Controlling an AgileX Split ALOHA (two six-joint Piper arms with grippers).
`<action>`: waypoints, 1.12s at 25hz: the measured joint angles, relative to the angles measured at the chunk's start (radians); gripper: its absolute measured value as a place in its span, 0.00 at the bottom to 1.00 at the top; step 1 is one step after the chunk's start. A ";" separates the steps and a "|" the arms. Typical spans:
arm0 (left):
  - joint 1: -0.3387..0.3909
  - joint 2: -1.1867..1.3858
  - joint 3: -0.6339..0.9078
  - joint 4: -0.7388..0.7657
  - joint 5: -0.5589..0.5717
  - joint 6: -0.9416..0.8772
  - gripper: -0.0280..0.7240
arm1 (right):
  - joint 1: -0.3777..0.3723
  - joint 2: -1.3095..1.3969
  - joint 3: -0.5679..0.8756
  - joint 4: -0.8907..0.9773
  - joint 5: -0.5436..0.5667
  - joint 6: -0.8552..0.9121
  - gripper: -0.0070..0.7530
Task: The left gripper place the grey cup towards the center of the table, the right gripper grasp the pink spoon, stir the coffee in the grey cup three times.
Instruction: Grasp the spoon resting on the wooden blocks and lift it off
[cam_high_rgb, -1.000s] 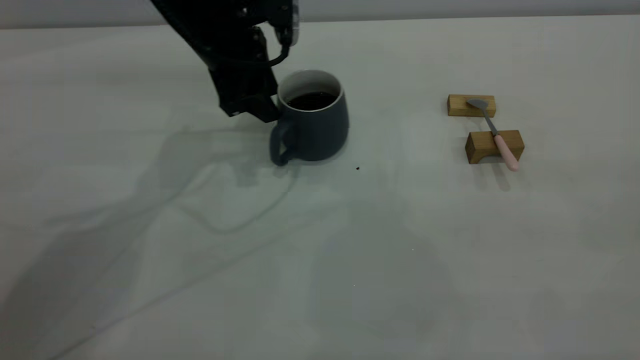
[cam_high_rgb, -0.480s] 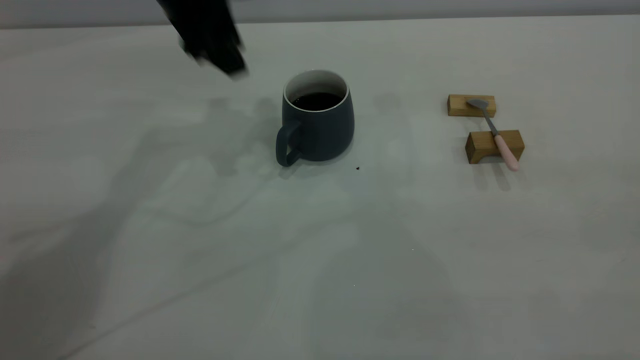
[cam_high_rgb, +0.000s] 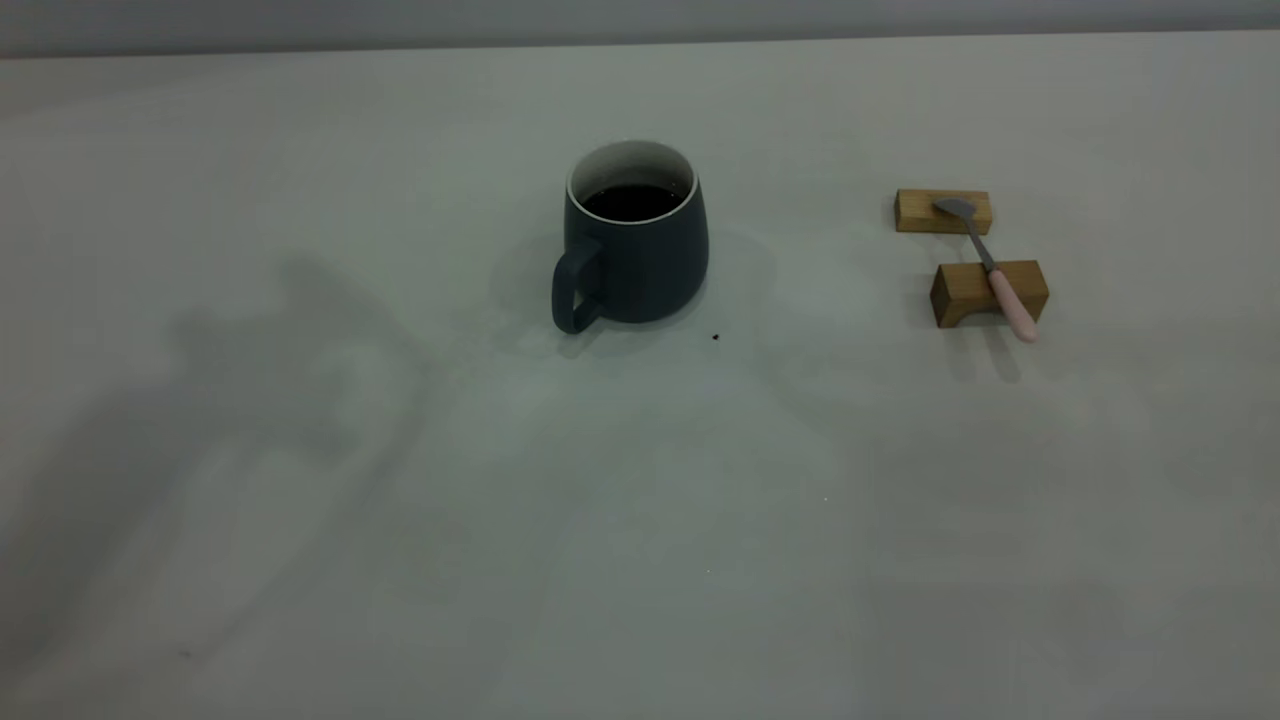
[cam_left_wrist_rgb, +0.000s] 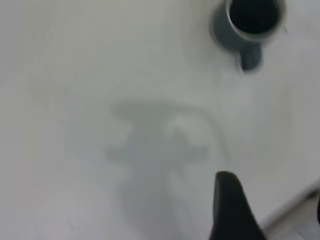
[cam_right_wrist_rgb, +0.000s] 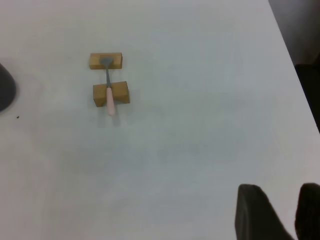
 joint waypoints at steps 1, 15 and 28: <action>0.000 -0.034 0.002 0.005 0.004 -0.034 0.68 | 0.000 0.000 0.000 0.000 0.000 0.000 0.32; 0.000 -0.522 0.576 0.012 0.004 -0.271 0.68 | 0.000 0.000 0.000 0.000 0.000 0.000 0.32; 0.000 -1.080 1.044 0.038 -0.073 -0.358 0.68 | 0.000 0.000 0.000 0.000 0.000 0.000 0.32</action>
